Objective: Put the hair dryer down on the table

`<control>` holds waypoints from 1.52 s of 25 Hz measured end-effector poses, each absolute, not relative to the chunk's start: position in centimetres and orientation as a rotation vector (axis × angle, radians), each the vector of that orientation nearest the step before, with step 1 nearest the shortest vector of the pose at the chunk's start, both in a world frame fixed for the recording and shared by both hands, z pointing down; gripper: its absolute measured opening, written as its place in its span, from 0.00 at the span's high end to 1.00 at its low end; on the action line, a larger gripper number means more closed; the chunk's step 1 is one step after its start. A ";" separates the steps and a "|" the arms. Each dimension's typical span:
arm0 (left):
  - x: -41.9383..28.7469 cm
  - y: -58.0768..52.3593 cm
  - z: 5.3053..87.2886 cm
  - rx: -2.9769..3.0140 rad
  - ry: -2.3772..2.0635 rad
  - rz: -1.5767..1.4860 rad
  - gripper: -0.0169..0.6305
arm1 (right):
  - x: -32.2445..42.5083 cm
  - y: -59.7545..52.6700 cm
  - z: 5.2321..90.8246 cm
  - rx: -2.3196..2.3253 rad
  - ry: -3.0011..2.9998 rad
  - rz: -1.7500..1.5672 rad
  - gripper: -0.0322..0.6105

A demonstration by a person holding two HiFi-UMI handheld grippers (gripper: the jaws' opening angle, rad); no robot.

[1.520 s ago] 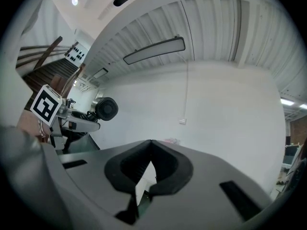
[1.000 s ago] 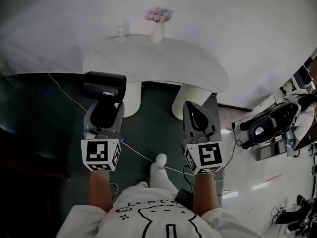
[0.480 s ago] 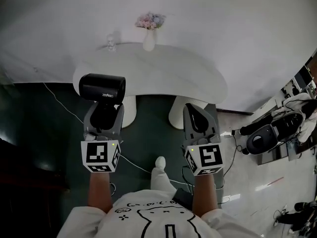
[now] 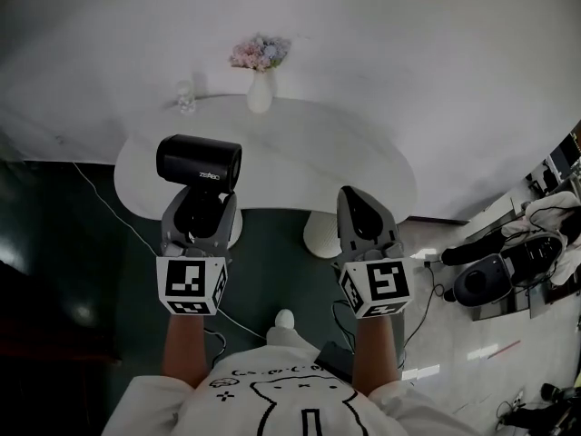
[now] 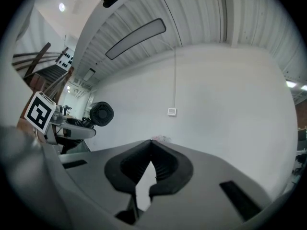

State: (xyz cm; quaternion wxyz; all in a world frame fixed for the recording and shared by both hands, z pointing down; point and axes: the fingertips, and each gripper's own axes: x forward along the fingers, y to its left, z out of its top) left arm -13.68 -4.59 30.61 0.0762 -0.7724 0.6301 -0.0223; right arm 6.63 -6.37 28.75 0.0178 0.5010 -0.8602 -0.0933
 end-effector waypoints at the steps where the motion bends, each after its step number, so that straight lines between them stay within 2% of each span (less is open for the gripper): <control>1: -13.0 -5.3 30.4 -2.312 1.890 -0.072 0.59 | 7.3 -7.2 28.6 1.555 -2.678 -0.287 0.95; 9: -9.0 -9.4 29.9 -2.284 1.912 -0.080 0.59 | 11.6 -12.0 27.8 1.551 -2.707 -0.290 0.95; 28: -5.5 -20.8 32.3 -2.392 1.848 -0.191 0.59 | 13.6 -20.3 30.1 1.579 -2.631 -0.248 0.95; 38: -3.8 -34.8 35.6 -2.521 1.816 -0.333 0.59 | 12.6 -31.2 30.2 1.598 -2.570 -0.249 0.95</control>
